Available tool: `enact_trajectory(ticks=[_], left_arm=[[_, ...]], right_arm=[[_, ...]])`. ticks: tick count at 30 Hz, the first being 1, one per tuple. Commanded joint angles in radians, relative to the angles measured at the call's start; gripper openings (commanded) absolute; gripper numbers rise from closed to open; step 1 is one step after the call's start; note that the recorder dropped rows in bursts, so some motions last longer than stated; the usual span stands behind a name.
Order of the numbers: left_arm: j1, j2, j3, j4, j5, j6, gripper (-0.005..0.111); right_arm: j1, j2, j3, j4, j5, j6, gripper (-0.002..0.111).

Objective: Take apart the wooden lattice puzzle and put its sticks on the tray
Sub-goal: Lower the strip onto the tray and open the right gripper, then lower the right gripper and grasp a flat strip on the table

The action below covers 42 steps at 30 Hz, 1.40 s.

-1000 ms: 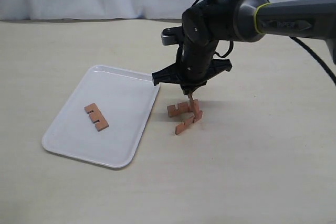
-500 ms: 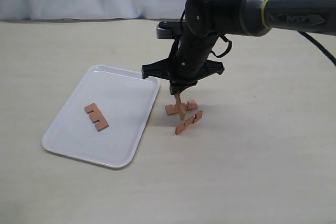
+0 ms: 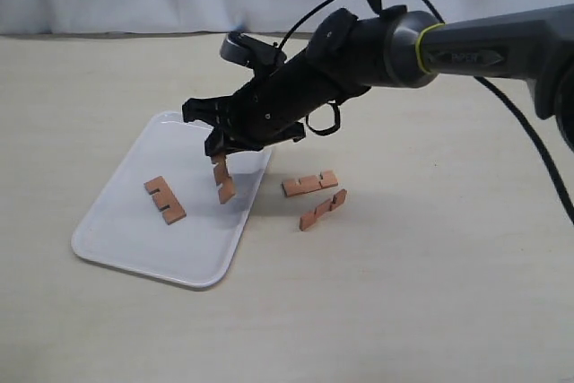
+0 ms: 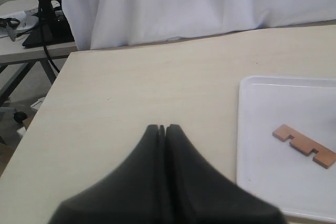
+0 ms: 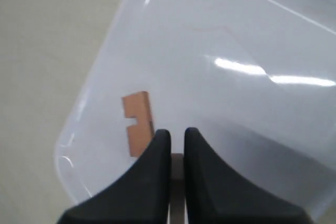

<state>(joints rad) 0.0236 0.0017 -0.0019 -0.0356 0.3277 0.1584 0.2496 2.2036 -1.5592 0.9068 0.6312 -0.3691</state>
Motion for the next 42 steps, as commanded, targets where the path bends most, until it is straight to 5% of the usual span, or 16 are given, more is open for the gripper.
enact_trajectory(ticks=[1, 7, 16, 23, 36, 39, 42], left_arm=[[-0.002, -0.002, 0.002, 0.0, -0.018, 0.001, 0.0], [-0.002, -0.002, 0.002, -0.002, -0.018, 0.001, 0.0], [-0.002, -0.002, 0.002, -0.002, -0.018, 0.001, 0.0], [-0.002, -0.002, 0.002, -0.002, -0.018, 0.001, 0.0], [-0.002, -0.002, 0.002, -0.002, -0.018, 0.001, 0.0], [-0.002, -0.002, 0.002, 0.0, -0.018, 0.001, 0.0], [-0.002, -0.002, 0.002, 0.0, -0.018, 0.001, 0.0]], right_arm=[[-0.003, 0.035, 0.004, 0.285, -0.008, -0.312, 0.005], [-0.003, 0.071, -0.01, 0.367, -0.006, -0.379, 0.011], [-0.003, 0.071, -0.013, 0.356, 0.049, -0.379, 0.077], [-0.006, 0.052, -0.086, 0.188, 0.212, -0.337, 0.078], [-0.006, -0.14, -0.17, -0.688, 0.527, 0.188, 0.079], [-0.006, -0.158, -0.167, -0.946, 0.59, 0.445, 0.084], [-0.006, -0.158, -0.078, -1.011, 0.59, 0.489, 0.085]])
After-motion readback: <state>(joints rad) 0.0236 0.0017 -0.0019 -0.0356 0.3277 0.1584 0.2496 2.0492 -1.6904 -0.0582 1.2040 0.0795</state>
